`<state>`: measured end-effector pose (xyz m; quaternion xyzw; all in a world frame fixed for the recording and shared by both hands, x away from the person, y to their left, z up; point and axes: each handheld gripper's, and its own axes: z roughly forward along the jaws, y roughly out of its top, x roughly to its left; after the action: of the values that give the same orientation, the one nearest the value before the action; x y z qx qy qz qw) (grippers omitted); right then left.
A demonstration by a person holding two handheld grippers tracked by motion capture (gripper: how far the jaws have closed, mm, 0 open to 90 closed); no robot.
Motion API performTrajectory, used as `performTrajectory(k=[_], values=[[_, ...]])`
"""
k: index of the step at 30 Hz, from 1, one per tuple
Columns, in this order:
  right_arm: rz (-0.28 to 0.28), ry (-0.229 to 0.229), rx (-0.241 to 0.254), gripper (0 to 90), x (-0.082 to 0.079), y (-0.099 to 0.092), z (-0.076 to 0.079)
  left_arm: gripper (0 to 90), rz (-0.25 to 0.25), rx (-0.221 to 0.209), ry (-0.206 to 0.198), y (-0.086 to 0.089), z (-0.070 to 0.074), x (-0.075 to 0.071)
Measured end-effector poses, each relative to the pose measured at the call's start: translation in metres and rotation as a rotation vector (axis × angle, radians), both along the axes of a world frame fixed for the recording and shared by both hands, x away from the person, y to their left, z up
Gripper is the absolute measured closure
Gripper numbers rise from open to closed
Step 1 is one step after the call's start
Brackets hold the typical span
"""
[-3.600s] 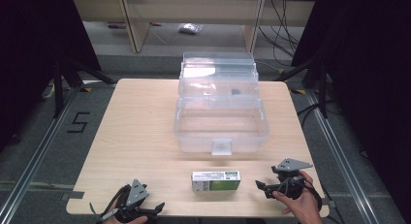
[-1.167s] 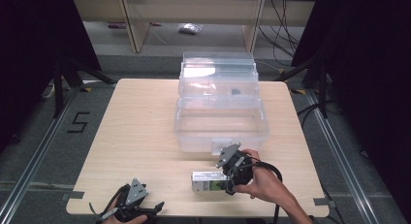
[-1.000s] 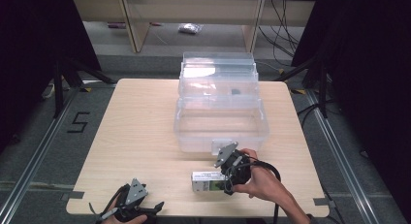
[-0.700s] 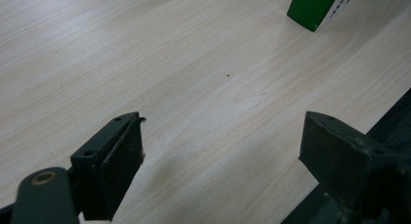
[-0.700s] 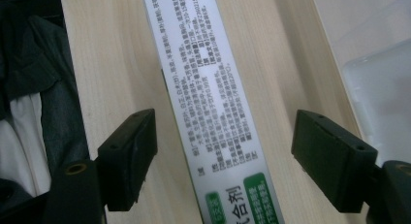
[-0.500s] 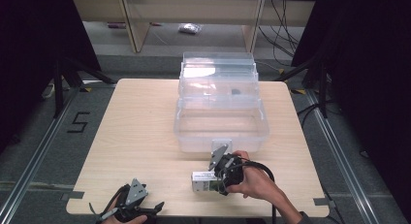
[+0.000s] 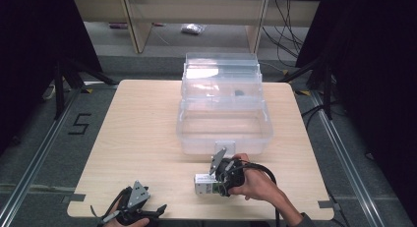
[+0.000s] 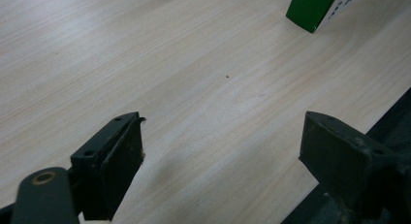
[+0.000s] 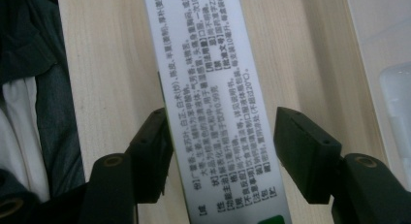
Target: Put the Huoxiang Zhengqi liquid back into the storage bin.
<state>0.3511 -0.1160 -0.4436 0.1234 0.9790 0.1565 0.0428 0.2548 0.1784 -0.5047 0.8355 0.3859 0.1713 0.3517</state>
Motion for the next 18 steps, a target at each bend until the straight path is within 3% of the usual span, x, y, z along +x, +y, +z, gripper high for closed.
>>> performTrajectory(k=[2, 5, 10, 12, 13, 15, 16, 18], values=[[0.0, -0.006, -0.005, 44.3, -0.0002, 0.0001, -0.0005, 15.0, 0.001, 0.004, 0.001, -0.0001, 0.0003, -0.0001], [0.061, -0.015, -0.019, 50.3, 0.0031, -0.0004, -0.0023, 15.0, 0.011, -0.003, 0.003, -0.0004, 0.0001, -0.0003], [0.113, -0.006, -0.022, 59.5, 0.0051, -0.0004, -0.0041, 15.0, -0.001, 0.002, -0.001, -0.0004, -0.0004, 0.0005], [0.116, -0.001, -0.026, 62.2, 0.0052, -0.001, -0.0034, 15.0, 0.009, -0.02, -0.003, -0.0016, -0.0009, -0.0003], [0.126, -0.006, -0.03, 63.8, 0.0052, -0.0012, -0.0028, 15.0, -0.008, 0.007, 0.0, 0.0006, 0.0004, 0.0004], [0.129, -0.007, -0.037, 64.2, 0.0054, -0.0013, -0.0024, 15.0, -0.005, 0.016, 0.002, 0.0009, 0.0007, 0.0006], [0.109, -0.002, -0.043, 64.4, 0.0042, -0.0016, -0.0019, 15.0, 0.01, -0.003, -0.003, -0.0005, -0.0004, 0.0004], [0.12, -0.013, -0.046, 64.6, 0.0038, -0.0017, -0.0015, 15.0, 0.009, -0.011, 0.001, -0.0006, -0.001, 0.0003]])
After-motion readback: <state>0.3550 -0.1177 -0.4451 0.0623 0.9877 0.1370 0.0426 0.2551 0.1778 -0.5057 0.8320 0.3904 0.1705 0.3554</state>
